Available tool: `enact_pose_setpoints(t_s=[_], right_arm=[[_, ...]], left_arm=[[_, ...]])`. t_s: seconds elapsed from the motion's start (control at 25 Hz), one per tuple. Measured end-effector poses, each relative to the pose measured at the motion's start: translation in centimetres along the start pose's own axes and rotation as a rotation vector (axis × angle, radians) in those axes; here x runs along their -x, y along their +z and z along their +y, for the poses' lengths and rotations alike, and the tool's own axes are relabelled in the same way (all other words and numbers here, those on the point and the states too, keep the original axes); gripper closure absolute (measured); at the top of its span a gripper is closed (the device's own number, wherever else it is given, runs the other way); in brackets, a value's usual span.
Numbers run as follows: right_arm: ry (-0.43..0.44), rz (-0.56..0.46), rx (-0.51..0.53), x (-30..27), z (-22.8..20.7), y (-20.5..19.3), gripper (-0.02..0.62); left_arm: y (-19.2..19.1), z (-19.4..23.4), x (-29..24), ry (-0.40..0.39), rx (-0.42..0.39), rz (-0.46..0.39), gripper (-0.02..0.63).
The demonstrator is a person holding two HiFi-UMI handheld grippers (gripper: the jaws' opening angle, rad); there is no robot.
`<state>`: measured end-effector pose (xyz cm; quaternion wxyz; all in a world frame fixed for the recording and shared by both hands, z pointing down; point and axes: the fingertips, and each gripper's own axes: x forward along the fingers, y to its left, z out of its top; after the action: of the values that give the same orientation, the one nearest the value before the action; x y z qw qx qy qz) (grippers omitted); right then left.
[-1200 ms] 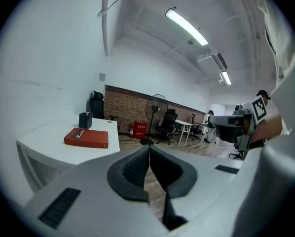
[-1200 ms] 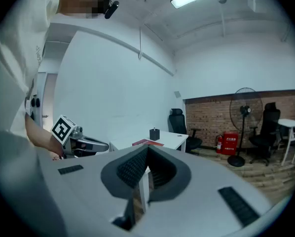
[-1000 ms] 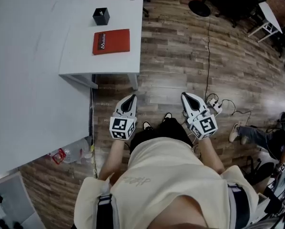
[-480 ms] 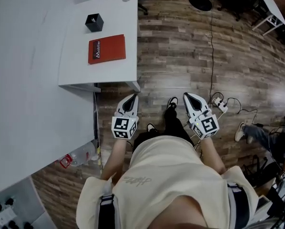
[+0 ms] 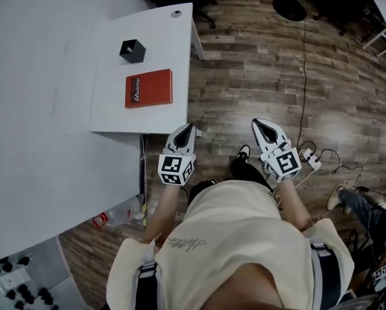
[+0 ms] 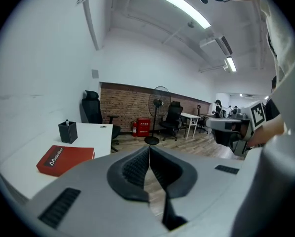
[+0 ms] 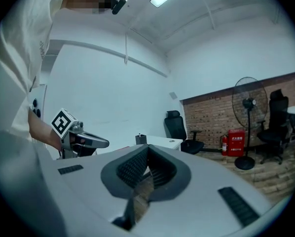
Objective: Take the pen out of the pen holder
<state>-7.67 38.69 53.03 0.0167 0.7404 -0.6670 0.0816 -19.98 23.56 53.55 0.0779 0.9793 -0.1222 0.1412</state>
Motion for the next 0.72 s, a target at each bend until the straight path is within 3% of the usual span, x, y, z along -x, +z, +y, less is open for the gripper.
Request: enact_pose_setpoints(t_s=[0.16, 0.44, 0.72], right_arm=[[0.056, -0.009, 0.019, -1.7, -3.3, 0.8, 0.588], [0.080, -0.022, -0.014, -3.2, -6.6, 1.0, 0.588], [0.077, 0.058, -0.048, -4.6, -8.6, -1.5, 0.588]], left_arm=[[1.8, 0.0, -2.8, 0.048, 0.023, -0.015, 0.586], [1.5, 0.3, -5.8, 0.100, 0.045, 0.030, 0.587], [1.3, 1.8, -10.8, 0.079, 0.048, 0.053, 0.586]])
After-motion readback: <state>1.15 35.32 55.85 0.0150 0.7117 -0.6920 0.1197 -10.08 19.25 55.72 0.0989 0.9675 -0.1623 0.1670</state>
